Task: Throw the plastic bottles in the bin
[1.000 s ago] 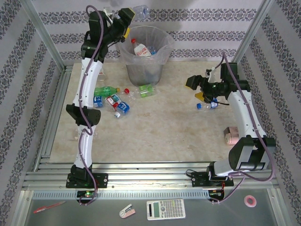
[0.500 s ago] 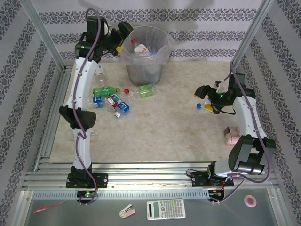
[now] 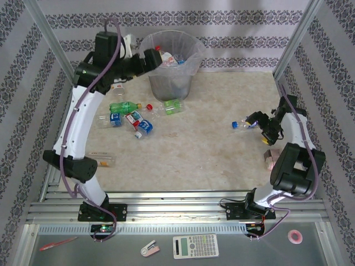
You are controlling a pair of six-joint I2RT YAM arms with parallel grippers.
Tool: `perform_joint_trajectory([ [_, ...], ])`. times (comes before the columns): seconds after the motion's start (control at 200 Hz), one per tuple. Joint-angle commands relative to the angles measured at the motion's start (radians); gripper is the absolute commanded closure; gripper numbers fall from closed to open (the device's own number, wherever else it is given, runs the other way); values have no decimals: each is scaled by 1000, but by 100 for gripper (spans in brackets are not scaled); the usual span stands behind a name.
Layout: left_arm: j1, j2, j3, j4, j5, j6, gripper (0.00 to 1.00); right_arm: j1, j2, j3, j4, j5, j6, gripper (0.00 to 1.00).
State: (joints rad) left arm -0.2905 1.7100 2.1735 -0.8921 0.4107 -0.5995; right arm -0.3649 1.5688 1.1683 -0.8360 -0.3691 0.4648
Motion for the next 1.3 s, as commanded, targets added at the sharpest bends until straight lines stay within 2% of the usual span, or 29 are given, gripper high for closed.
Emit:
perform_joint_trajectory([
  [0.0,-7,-113,-192,159,6,58,0,-12,84,59,57,38,57,2],
  [0.145,-14,-243,-390,225,13,72,0,-14,203,150,74,63,107,2],
  [0.3,-17,-379,-527,173,-76,113,0,-12,311,235,89,58,155,2],
  [0.495,-16,-472,-594,83,-145,122,0,-1,428,299,84,61,181,3],
  [0.739,-17,-488,-611,2,-223,112,0,74,531,393,36,112,143,11],
  [0.969,-16,-485,-626,19,-227,97,0,156,523,323,87,95,138,40],
  [1.139,-16,-481,-657,39,-221,86,0,230,435,271,143,35,144,46],
  [1.294,-16,-483,-704,79,-215,60,0,277,294,208,250,-103,231,53],
])
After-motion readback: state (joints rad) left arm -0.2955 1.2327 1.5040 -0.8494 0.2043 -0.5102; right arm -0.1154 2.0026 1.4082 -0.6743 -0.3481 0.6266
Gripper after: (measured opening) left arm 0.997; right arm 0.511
